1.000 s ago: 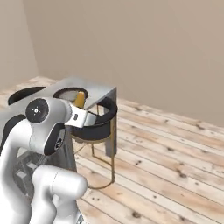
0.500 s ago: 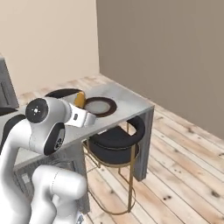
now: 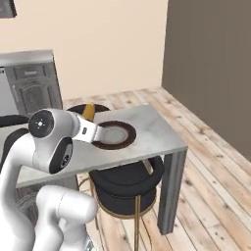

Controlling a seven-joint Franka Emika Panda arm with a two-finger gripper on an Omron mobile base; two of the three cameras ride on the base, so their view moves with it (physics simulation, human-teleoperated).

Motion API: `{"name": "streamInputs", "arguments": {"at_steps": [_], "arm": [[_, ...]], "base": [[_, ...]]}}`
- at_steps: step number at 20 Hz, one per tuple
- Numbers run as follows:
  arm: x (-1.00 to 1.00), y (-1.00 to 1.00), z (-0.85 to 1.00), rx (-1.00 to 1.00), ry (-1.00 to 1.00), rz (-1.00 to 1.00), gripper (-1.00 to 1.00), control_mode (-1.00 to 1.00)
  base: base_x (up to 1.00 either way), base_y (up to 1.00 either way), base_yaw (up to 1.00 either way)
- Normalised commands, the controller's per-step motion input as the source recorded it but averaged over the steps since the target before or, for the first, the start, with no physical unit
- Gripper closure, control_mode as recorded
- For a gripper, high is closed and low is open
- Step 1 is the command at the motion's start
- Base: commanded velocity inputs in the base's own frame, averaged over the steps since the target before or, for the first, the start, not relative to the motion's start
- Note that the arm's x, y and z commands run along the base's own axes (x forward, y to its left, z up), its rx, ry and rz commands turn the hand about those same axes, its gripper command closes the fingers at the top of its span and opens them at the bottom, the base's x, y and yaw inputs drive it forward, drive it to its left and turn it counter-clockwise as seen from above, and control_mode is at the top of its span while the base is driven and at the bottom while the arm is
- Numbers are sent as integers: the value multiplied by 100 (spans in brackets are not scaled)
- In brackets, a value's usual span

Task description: Move the hot dog bun to the plate on the dining table and place the condiment next to that plate. Then navigate to the fridge and take the sausage and place it on the plate as well.

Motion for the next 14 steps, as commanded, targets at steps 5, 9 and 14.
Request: {"name": "streamInputs", "arguments": {"at_steps": [5,9,14], "arm": [[0,0,0,0,0,0,100,100],[0,0,0,0,0,0,100,100],[20,-5,-1,0,7,4,100,-100]], "base": [[72,-37,56],[71,-42,51],[66,-31,29]]}}
